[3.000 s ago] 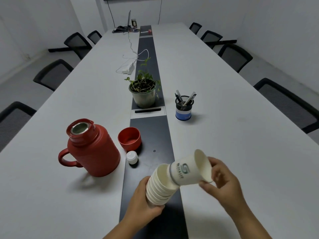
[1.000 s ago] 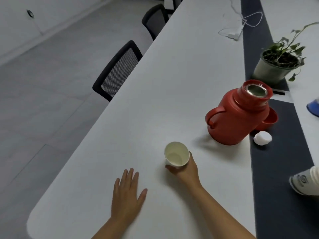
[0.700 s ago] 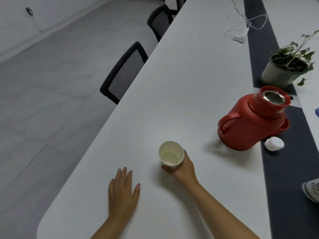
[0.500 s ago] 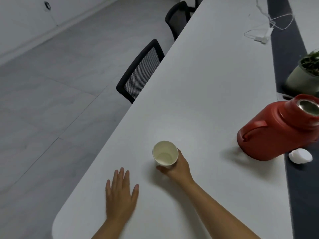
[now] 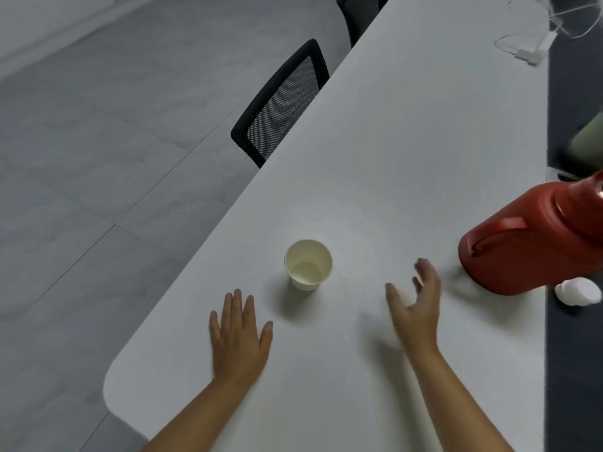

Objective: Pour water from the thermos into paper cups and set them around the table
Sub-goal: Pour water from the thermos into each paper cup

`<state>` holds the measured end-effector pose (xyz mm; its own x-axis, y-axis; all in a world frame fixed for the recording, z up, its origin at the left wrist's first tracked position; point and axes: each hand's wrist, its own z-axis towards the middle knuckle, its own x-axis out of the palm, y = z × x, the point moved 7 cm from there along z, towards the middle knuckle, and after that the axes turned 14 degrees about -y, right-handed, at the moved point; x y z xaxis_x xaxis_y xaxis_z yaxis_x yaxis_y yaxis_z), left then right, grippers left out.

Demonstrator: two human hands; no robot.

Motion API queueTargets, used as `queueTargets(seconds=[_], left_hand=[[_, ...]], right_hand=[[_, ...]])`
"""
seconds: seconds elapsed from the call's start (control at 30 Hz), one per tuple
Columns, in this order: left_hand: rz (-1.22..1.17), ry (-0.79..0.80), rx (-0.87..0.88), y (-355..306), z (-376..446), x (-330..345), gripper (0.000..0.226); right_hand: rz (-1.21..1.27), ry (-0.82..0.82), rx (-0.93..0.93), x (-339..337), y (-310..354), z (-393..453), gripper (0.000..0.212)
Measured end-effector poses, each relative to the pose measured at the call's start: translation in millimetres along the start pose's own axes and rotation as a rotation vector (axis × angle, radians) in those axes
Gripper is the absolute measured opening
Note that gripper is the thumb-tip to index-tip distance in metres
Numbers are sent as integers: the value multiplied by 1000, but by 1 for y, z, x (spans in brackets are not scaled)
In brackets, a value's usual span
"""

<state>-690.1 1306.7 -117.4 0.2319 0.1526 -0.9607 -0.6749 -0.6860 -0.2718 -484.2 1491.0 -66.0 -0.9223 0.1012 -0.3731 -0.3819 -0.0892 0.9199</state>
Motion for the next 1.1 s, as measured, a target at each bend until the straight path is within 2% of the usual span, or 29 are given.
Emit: queueTargets(seconds=[0.07, 0.13, 0.23, 0.3, 0.33, 0.43, 0.53, 0.63, 0.77, 0.83, 0.93, 1.1], left_hand=[[11, -1, -5, -2, -5, 6, 120], [25, -27, -12, -4, -7, 7, 119], [71, -19, -19, -3, -6, 7, 127], [82, -24, -24, -3, -6, 4, 123], [81, -13, -29, -4, -7, 3, 111], [18, -1, -37, -9, -11, 0, 62], [-207, -85, 47, -26, -27, -10, 48], [-376, -63, 179, -60, -47, -17, 33], [-509, 1, 412, -124, -53, -24, 37], [-570, 51, 466, -160, -47, -24, 42], [-672, 144, 467, -213, -30, -23, 61], [-880, 394, 323, -278, -1, -12, 104]], right_hand=[[64, -279, 57, -47, 0, 29, 60], [132, -422, 102, -75, 2, 56, 55], [170, -370, 168, -71, 8, 85, 46], [182, -282, 188, -56, 11, 96, 22], [222, -269, 224, -52, 11, 100, 11], [334, -295, 338, -55, 7, 107, 19], [294, -327, 361, -70, -1, 94, 23], [218, -302, 314, -96, -9, 70, 26], [155, -134, 309, -130, -22, 54, 36], [158, -106, 325, -148, -28, 52, 35], [115, -99, 299, -170, -34, 51, 30], [119, -111, 256, -193, -51, 57, 28]])
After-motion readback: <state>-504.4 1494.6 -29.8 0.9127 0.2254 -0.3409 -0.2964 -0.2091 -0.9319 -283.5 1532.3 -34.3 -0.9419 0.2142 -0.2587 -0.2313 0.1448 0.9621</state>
